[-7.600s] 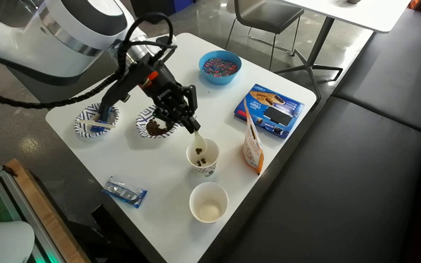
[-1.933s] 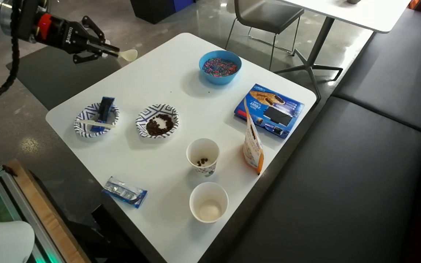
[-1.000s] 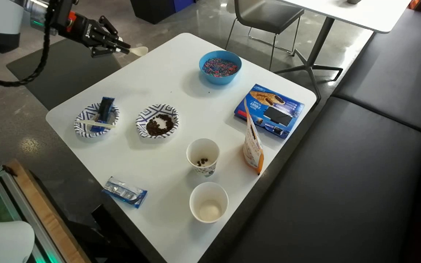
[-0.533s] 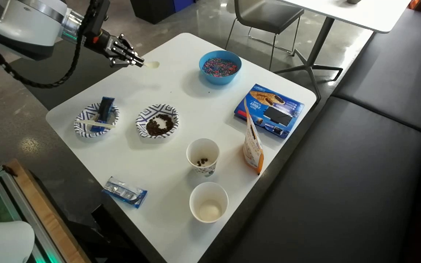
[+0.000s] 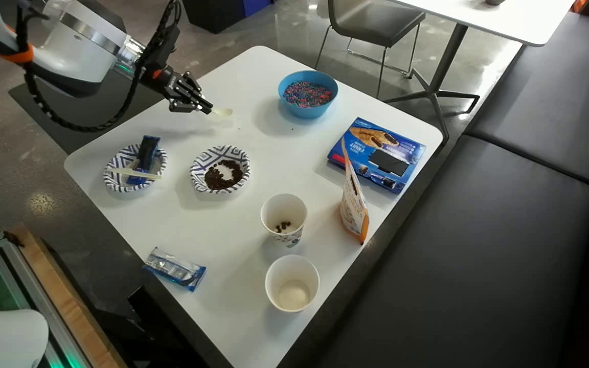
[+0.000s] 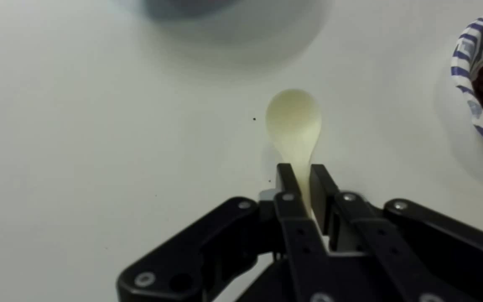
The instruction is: Use the spoon to put some of the brown objects into the cup
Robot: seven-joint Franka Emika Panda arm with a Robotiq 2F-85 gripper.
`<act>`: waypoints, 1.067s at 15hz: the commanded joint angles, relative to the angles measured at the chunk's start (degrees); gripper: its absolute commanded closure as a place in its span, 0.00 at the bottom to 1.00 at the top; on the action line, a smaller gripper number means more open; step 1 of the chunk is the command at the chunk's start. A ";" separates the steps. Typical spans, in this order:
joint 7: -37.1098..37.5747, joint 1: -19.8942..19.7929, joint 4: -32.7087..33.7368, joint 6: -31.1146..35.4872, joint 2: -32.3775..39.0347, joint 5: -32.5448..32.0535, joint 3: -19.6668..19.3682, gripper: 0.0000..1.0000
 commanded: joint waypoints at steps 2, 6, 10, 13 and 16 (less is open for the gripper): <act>-5.15 -0.68 2.79 0.46 3.27 2.68 -0.16 0.97; -7.42 -0.92 4.30 0.52 5.22 3.54 -0.33 0.97; -8.97 -0.99 5.51 0.07 6.72 4.01 -0.52 0.97; -9.90 -0.78 6.51 -0.41 7.77 4.25 -0.67 0.97; -11.83 -0.45 6.59 -1.45 7.43 4.94 -0.48 0.61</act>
